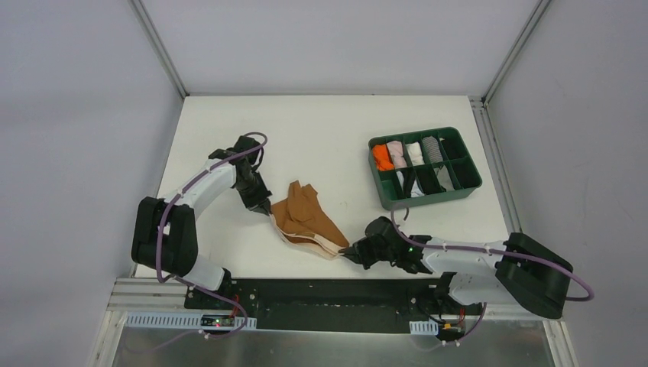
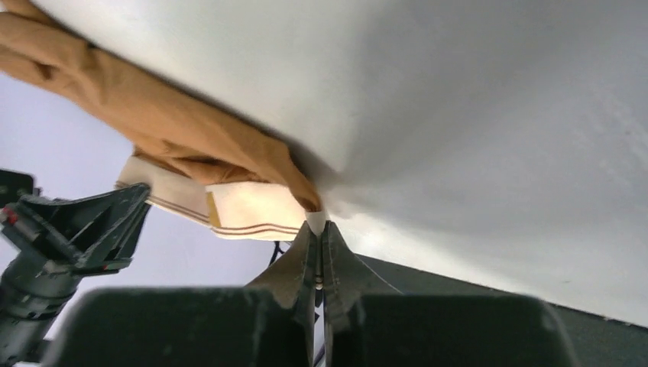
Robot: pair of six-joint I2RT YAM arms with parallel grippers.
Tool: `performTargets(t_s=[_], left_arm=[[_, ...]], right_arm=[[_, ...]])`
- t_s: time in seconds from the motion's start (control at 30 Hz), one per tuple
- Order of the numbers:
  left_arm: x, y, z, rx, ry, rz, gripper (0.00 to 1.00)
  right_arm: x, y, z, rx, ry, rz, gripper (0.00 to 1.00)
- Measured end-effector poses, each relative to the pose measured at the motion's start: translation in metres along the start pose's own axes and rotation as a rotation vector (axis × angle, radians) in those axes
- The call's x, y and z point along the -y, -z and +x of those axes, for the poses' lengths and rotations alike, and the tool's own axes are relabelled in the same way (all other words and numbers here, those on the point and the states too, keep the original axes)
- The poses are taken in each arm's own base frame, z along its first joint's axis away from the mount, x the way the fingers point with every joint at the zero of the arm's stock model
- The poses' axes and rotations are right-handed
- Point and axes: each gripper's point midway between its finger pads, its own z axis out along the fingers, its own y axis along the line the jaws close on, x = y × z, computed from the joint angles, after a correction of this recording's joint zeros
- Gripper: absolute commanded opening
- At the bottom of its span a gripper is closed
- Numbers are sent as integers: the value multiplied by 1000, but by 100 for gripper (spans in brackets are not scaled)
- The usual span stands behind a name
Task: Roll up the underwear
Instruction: Flatten out the underwear at the center of the board.
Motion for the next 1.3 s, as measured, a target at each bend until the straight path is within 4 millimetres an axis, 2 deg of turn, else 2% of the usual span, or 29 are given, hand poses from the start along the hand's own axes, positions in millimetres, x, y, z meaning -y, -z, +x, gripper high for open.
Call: performTargets(t_s=[0.1, 0.17, 0.27, 0.3, 0.37, 0.47, 0.53, 0.57, 0.63, 0.7, 0.77, 0.83, 0.87, 0.9, 0.93, 0.97, 1.0, 1.03, 1.07, 1.1, 1.13, 1.2, 1.3], left_arm=[[0, 6, -2, -1, 0, -4, 0], [5, 19, -11, 12, -2, 3, 0], [33, 59, -52, 105, -10, 60, 0], [44, 74, -68, 147, -18, 86, 0], [73, 120, -106, 273, -47, 157, 0], [110, 203, -147, 492, -98, 279, 0], [120, 249, -156, 608, -126, 332, 0], [123, 271, -157, 663, -140, 356, 0], [119, 299, -152, 736, -158, 375, 0], [108, 310, -140, 764, -171, 366, 0], [92, 301, -124, 751, -179, 346, 0], [74, 276, -107, 699, -176, 311, 0], [63, 255, -96, 663, -173, 293, 0], [49, 230, -84, 616, -165, 268, 6], [35, 202, -70, 556, -151, 238, 24], [18, 170, -52, 479, -129, 209, 48], [2, 141, -35, 408, -107, 174, 66], [-16, 110, -13, 320, -78, 139, 79], [-35, 83, 11, 231, -39, 100, 85], [-51, 65, 31, 164, -8, 69, 89], [-64, 54, 50, 109, 23, 41, 91], [-80, 52, 73, 75, 67, 21, 89], [-74, 73, 71, 170, 89, 100, 72]], right_arm=[[-15, 9, -10, 23, 15, -45, 0], [-41, 17, -26, 55, 11, -95, 0], [-108, 36, -58, 121, 15, -177, 0], [-133, 44, -62, 131, 37, -203, 0], [-204, 68, -68, 153, 121, -272, 0], [-319, 123, -55, 169, 314, -470, 0], [-356, 152, -40, 174, 419, -555, 0], [-367, 166, -32, 175, 468, -587, 0], [-374, 181, -23, 179, 542, -615, 0], [-367, 182, -20, 176, 585, -605, 0], [-347, 170, -22, 165, 606, -558, 0], [-312, 146, -28, 149, 615, -474, 0], [-290, 131, -31, 135, 615, -421, 0], [-264, 116, -32, 118, 615, -363, 5], [-240, 103, -31, 99, 615, -311, 23], [-210, 87, -29, 80, 619, -254, 39], [-179, 74, -27, 61, 619, -195, 50], [-135, 59, -24, 34, 634, -101, 57], [-105, 52, -22, 18, 634, -29, 63], [-80, 47, -21, 7, 637, 35, 68], [-52, 45, -24, 10, 647, 111, 71], [-34, 50, -33, 53, 649, 169, 71], [-48, 71, -43, 158, 673, 108, 64]])
